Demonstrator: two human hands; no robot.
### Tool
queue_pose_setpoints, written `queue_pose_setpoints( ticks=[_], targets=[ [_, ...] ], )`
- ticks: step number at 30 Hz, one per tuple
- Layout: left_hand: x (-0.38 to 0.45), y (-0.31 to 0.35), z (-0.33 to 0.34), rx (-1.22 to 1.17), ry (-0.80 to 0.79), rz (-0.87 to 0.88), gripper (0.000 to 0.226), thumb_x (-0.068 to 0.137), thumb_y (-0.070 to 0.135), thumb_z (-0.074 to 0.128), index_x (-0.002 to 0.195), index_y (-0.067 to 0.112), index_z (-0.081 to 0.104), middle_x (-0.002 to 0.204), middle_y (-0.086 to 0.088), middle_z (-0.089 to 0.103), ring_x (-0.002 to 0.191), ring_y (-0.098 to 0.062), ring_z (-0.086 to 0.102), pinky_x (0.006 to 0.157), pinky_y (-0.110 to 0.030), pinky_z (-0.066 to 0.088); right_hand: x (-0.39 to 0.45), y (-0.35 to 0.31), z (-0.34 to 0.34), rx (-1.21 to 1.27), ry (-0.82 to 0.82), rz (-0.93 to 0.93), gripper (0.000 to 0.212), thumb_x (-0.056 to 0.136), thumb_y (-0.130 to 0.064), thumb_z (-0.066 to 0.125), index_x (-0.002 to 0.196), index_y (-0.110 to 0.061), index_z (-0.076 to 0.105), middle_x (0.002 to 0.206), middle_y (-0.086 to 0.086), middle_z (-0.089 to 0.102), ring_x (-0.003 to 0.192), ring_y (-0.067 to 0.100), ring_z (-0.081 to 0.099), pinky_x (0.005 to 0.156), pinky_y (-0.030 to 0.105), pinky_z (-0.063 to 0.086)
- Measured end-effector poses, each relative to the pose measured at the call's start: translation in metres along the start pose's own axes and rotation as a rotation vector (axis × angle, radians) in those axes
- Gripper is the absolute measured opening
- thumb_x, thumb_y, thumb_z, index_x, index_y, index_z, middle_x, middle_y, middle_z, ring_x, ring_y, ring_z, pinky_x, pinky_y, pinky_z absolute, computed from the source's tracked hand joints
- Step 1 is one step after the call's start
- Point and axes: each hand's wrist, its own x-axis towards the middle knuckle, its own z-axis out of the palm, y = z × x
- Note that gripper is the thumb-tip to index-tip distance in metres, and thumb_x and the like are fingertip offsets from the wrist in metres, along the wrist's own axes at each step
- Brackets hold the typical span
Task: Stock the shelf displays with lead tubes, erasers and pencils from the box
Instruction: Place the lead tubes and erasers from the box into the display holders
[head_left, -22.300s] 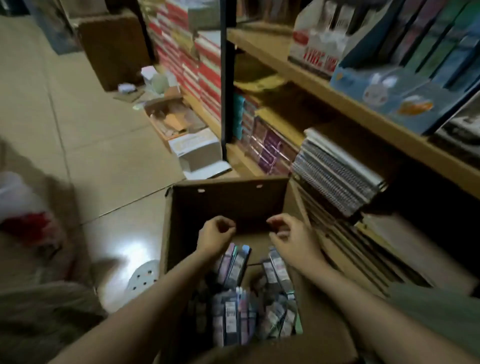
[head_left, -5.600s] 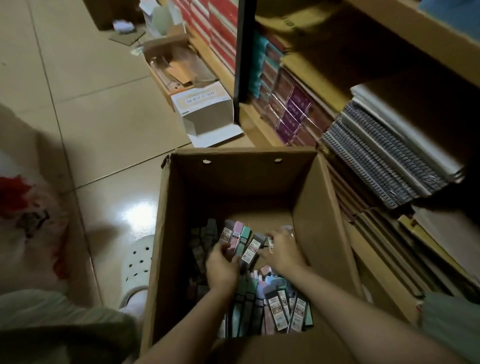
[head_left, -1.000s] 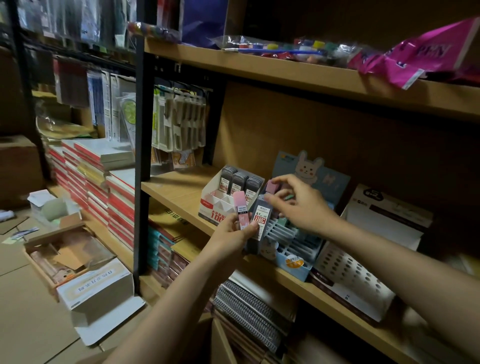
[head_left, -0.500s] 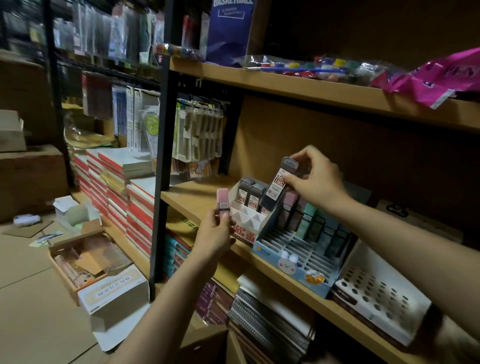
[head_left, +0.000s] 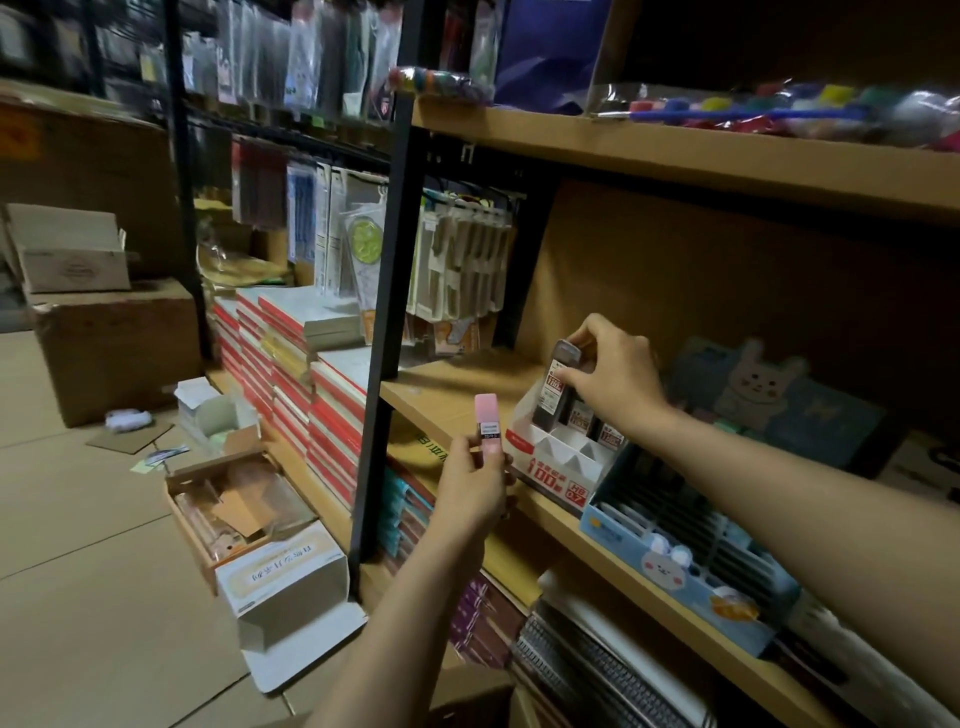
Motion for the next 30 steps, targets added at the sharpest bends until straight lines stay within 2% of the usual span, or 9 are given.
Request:
queue_pose_setpoints(
  ticks=[4,10,14,17,19,21,23,26,30],
  targets=[
    [0.000,0.000,0.001,0.012,-0.017,-0.001,0.020,0.104,0.023,0.040,0.121,0.015,0.049,0.103,-0.007,0.063,0.084,-0.017,0.060,0.072,-0.031,0.050,0.000,0.008,0.010,-0.183,0.003,-0.020,0.022,0.078,-0.030,0.079,0.089,-0.026,0.061,0.092,-0.003,0.067,0.093,0.020,0.060,0.087,0.038,0.039],
    [0.000,-0.002,0.005,0.009,-0.062,-0.013,0.020,0.103,0.023,0.043,0.121,0.016,0.050,0.102,-0.008,0.066,0.084,-0.019,0.061,0.075,-0.034,0.050,-0.003,0.014,0.018,-0.273,0.048,-0.033,0.018,0.083,-0.034,0.072,0.093,-0.022,0.064,0.105,0.001,0.056,0.102,0.024,0.054,0.093,0.042,0.036],
    [-0.005,-0.004,0.012,0.014,-0.108,-0.017,0.017,0.102,0.022,0.045,0.117,0.019,0.054,0.102,-0.007,0.068,0.082,-0.016,0.065,0.072,-0.032,0.054,-0.007,0.009,0.003,-0.199,0.044,-0.044,0.019,0.086,-0.029,0.070,0.102,-0.023,0.064,0.110,0.000,0.054,0.106,0.021,0.053,0.096,0.041,0.038],
    [-0.011,-0.005,0.021,0.021,-0.156,0.019,0.018,0.100,0.021,0.048,0.116,0.020,0.057,0.104,-0.006,0.069,0.087,-0.018,0.069,0.078,-0.039,0.057,-0.024,0.007,-0.023,0.034,0.059,-0.113,0.013,0.091,-0.023,0.065,0.103,-0.022,0.066,0.101,-0.005,0.059,0.091,0.009,0.058,0.086,0.030,0.050],
    [-0.015,-0.004,0.029,0.056,-0.198,0.063,0.019,0.100,0.022,0.050,0.117,0.020,0.058,0.106,-0.006,0.068,0.092,-0.021,0.069,0.079,-0.041,0.060,-0.045,0.009,-0.043,0.141,-0.049,-0.117,0.015,0.091,-0.031,0.064,0.106,-0.028,0.064,0.095,-0.012,0.064,0.084,-0.001,0.061,0.075,0.017,0.052],
    [-0.021,-0.004,0.040,0.097,-0.288,0.106,0.020,0.099,0.023,0.051,0.118,0.019,0.058,0.107,-0.004,0.066,0.092,-0.018,0.069,0.070,-0.030,0.059,-0.070,0.014,-0.059,0.224,-0.172,-0.056,0.025,0.087,-0.037,0.069,0.111,-0.034,0.061,0.093,-0.015,0.067,0.083,-0.005,0.064,0.071,0.012,0.052],
    [-0.030,-0.003,0.052,0.111,-0.395,0.136,0.020,0.099,0.022,0.051,0.116,0.017,0.060,0.105,-0.002,0.067,0.091,-0.014,0.068,0.067,-0.022,0.057,-0.087,0.021,-0.070,0.267,-0.194,0.018,0.031,0.082,-0.030,0.076,0.109,-0.033,0.061,0.094,-0.014,0.069,0.085,-0.004,0.066,0.074,0.016,0.054],
    [-0.043,-0.005,0.072,0.147,-0.473,0.179,0.023,0.098,0.024,0.053,0.119,0.016,0.060,0.104,0.002,0.069,0.094,-0.011,0.067,0.072,-0.023,0.056,-0.099,0.032,-0.094,0.282,-0.159,0.093,0.030,0.078,-0.014,0.080,0.102,-0.024,0.064,0.094,-0.008,0.070,0.088,0.003,0.068,0.078,0.025,0.058],
    [-0.046,-0.020,0.078,0.567,-0.356,0.529,0.033,0.095,0.031,0.056,0.127,0.020,0.053,0.121,0.007,0.056,0.110,-0.005,0.054,0.093,-0.028,0.051,-0.095,0.050,-0.142,0.243,-0.014,0.170,0.030,0.077,-0.008,0.080,0.095,-0.021,0.061,0.088,0.000,0.068,0.085,0.018,0.069,0.075,0.032,0.059]
  ],
)
